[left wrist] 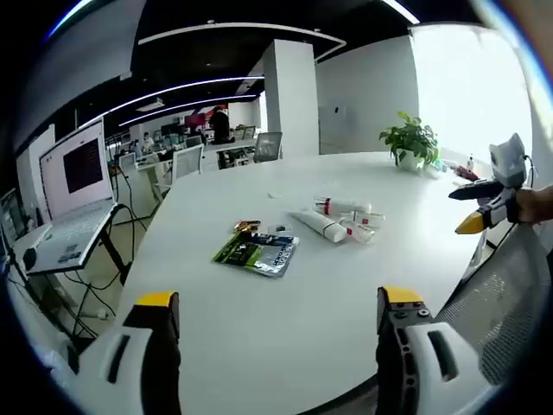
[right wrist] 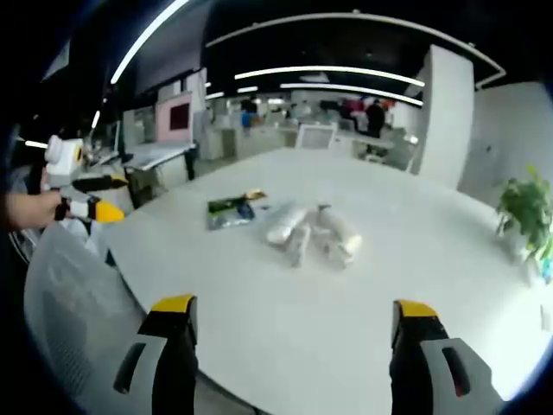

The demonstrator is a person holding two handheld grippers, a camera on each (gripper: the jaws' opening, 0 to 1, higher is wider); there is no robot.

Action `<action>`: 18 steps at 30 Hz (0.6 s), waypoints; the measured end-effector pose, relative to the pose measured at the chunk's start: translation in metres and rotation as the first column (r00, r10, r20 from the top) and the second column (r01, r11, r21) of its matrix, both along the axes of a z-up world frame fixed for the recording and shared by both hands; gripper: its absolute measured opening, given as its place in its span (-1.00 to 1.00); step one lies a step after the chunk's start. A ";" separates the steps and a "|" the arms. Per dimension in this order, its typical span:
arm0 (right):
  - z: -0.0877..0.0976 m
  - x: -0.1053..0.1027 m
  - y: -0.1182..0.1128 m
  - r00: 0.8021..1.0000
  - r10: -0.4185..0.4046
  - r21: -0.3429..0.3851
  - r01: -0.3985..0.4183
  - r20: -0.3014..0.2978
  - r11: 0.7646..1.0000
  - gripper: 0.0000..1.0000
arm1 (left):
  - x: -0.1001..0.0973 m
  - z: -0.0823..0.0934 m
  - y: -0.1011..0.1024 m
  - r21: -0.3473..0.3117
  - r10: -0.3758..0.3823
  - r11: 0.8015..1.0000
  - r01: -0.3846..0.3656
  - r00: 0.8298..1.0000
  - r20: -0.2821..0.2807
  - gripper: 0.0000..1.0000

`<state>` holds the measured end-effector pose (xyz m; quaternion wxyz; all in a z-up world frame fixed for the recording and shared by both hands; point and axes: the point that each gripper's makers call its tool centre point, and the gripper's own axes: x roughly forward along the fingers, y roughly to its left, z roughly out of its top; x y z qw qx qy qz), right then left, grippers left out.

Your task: Arrange the skincare products in the storage area until every visible bottle or jar stands upright without overlapping.

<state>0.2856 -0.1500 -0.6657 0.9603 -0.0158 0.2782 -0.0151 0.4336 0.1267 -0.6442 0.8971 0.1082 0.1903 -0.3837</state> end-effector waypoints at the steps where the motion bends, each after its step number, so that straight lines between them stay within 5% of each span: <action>1: 0.000 0.000 0.000 1.000 0.002 0.001 -0.002 -0.001 1.000 0.95 | 0.000 0.000 0.000 -0.001 0.001 1.000 -0.001 1.000 0.000 0.80; 18: -0.002 -0.002 0.001 1.000 0.002 -0.005 -0.002 -0.012 1.000 0.92 | 0.000 -0.001 0.001 0.021 0.003 1.000 -0.003 1.000 0.011 0.78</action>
